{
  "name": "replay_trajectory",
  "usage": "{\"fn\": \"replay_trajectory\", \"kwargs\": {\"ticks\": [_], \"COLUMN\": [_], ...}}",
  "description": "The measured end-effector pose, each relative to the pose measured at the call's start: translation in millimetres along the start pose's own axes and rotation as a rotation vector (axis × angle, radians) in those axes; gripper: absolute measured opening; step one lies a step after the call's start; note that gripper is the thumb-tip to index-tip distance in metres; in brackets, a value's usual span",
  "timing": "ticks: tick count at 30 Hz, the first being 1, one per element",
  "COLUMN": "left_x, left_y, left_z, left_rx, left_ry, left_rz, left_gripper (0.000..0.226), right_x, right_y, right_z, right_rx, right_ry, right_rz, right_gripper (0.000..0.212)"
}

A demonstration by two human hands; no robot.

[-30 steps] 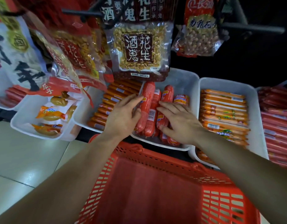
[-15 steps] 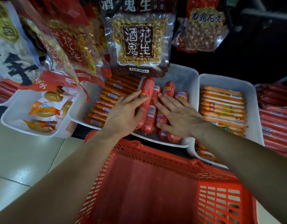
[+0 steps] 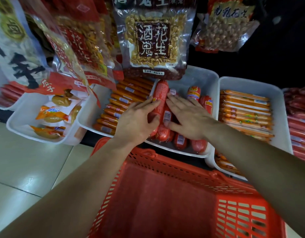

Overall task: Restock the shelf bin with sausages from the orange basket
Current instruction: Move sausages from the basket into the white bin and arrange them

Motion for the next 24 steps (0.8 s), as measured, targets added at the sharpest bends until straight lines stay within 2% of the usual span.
{"fn": "replay_trajectory", "kwargs": {"ticks": [5,10,13,15,19,24], "left_x": [2.2,0.1,-3.8,-7.1,-7.2,0.1], "left_y": [2.0,3.0,3.4,5.3,7.7,4.3], "left_z": [1.2,1.3,-3.3,-0.9,1.3,7.6], "left_rx": [0.002,-0.006,-0.091,-0.086,-0.043,0.027], "left_ry": [0.020,0.049,0.061,0.060,-0.015,-0.095], "left_rz": [-0.008,0.018,0.006,0.017,0.037,-0.001], "left_gripper": [0.051,0.046,0.048,0.044,0.046,0.061], "right_x": [0.4,7.5,-1.9,-3.0,22.3,29.9], "right_y": [-8.5,-24.6,-21.9,-16.5,-12.3,30.9], "right_z": [-13.6,-32.1,-31.3,-24.3,-20.7,-25.9], "right_rx": [-0.031,-0.122,-0.115,-0.096,-0.110,-0.122], "right_ry": [-0.094,0.039,0.078,0.074,0.077,0.127], "right_rz": [-0.057,-0.175,-0.106,-0.055,-0.195,-0.096], "right_gripper": [0.084,0.067,0.067,0.068,0.058,0.073]}}
Point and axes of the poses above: each hand's wrist, its own y-axis towards the middle knuckle, its own x-axis out of the back of the hand, z = x × y, the point moved 10 cm from there along y, towards the middle knuckle, and after that the axes turned 7 degrees about z, right-handed, at the moved point
